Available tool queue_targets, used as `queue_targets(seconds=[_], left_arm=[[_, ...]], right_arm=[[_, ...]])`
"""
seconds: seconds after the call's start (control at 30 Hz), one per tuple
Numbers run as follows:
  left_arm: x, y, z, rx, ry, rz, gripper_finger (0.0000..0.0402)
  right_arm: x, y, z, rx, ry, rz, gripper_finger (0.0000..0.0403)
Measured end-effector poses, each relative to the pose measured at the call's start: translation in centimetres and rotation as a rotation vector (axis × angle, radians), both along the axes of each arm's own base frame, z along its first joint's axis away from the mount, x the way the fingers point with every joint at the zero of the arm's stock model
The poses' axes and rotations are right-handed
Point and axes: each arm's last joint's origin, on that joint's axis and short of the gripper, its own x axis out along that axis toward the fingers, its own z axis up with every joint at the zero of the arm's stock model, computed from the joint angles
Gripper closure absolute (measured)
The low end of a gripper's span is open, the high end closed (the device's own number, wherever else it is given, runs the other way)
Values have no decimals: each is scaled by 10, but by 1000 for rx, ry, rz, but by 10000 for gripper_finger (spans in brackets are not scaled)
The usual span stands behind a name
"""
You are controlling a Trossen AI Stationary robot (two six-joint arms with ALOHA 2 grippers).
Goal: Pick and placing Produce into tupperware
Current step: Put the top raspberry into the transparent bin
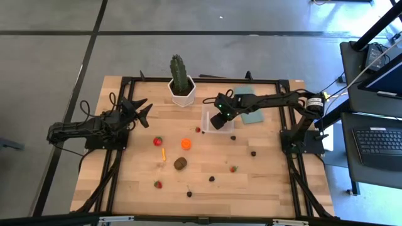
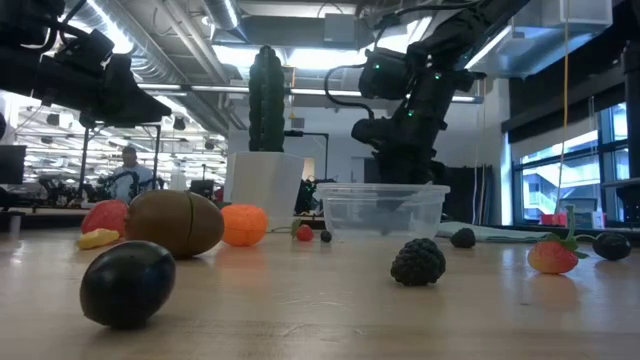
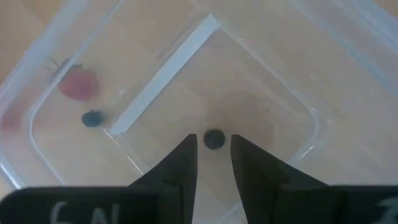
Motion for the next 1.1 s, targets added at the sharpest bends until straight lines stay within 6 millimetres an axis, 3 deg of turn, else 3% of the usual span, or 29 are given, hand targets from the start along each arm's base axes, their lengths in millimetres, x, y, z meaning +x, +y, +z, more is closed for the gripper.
queue_targets(seconds=[0.27,0.47,0.63,0.77,0.93,1.0,1.1], left_arm=[[0,0,0,0,0,0,225],[0,0,0,0,0,0,225],[0,0,0,0,0,0,225],[0,0,0,0,0,0,225],[0,0,0,0,0,0,225],[0,0,0,0,0,0,225],[0,0,0,0,1,0,225]], right_arm=[[1,-2,5,-18,16,45,259],[5,-10,45,-19,95,79,234],[-6,-6,83,-87,204,138,229],[-31,5,112,-91,169,154,228],[-80,26,141,-112,64,198,228],[-98,37,144,-135,26,257,228],[-116,53,132,-165,-12,351,228]])
